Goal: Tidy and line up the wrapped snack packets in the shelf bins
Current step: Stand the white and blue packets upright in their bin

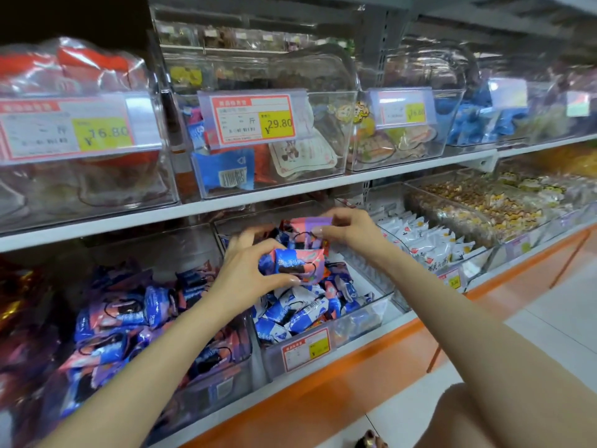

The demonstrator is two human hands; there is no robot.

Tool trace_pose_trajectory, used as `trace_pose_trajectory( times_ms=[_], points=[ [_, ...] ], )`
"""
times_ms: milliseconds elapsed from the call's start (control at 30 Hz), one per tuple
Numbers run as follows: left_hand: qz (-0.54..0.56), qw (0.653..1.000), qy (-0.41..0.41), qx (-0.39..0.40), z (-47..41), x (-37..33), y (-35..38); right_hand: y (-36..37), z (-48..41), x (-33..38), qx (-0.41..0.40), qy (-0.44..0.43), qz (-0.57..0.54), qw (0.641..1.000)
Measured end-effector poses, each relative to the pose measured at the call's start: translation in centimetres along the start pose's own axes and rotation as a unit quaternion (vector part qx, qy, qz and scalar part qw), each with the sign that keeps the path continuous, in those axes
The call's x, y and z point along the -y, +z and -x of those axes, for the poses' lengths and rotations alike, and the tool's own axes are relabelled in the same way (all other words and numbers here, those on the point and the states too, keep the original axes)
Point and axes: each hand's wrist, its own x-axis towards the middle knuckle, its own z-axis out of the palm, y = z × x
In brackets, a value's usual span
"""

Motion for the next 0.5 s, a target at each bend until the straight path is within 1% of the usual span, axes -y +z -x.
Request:
trace_pose_trajectory(
  times_ms=[67,100,200,267,300,333,367,400,433,467,500],
  points=[
    [-0.001,1.000,0.016,0.019,0.0,-0.1,0.4,0.6,1.4,1.2,0.059,-0.009,-0.022,0.998],
    [-0.003,0.999,0.032,0.024,0.1,-0.1,0.6,0.9,1.9,1.5,0.071,-0.013,-0.024,0.997],
    [0.008,0.998,0.058,0.019,0.6,-0.1,0.5,0.7,2.4,1.9,0.090,-0.011,-0.040,0.995],
    [0.010,0.998,0.058,-0.005,1.0,0.3,0.1,0.0,2.4,1.4,0.102,-0.005,-0.045,0.994],
    [0.007,0.998,0.056,-0.026,1.2,0.6,-0.4,-0.4,2.3,0.9,0.090,-0.002,-0.029,0.996],
    [-0.001,0.997,0.052,-0.048,1.4,1.0,-1.0,-0.6,2.0,0.1,0.062,-0.001,0.017,0.998],
    [-0.019,0.996,0.047,-0.069,1.7,1.3,-1.7,-0.7,1.7,-0.9,0.033,-0.002,0.094,0.995],
    [-0.046,0.994,0.042,-0.091,2.0,1.7,-2.4,-0.8,1.3,-2.1,0.019,-0.003,0.193,0.981],
    [-0.076,0.990,0.033,-0.111,2.3,2.1,-3.0,-0.8,0.9,-3.4,0.028,-0.001,0.287,0.958],
    [-0.099,0.987,0.018,-0.129,2.7,2.5,-3.6,-0.6,0.6,-4.6,0.054,0.003,0.359,0.932],
    [-0.114,0.983,0.002,-0.143,3.0,2.9,-4.0,-0.4,0.3,-5.6,0.083,0.010,0.408,0.909]
  ],
)
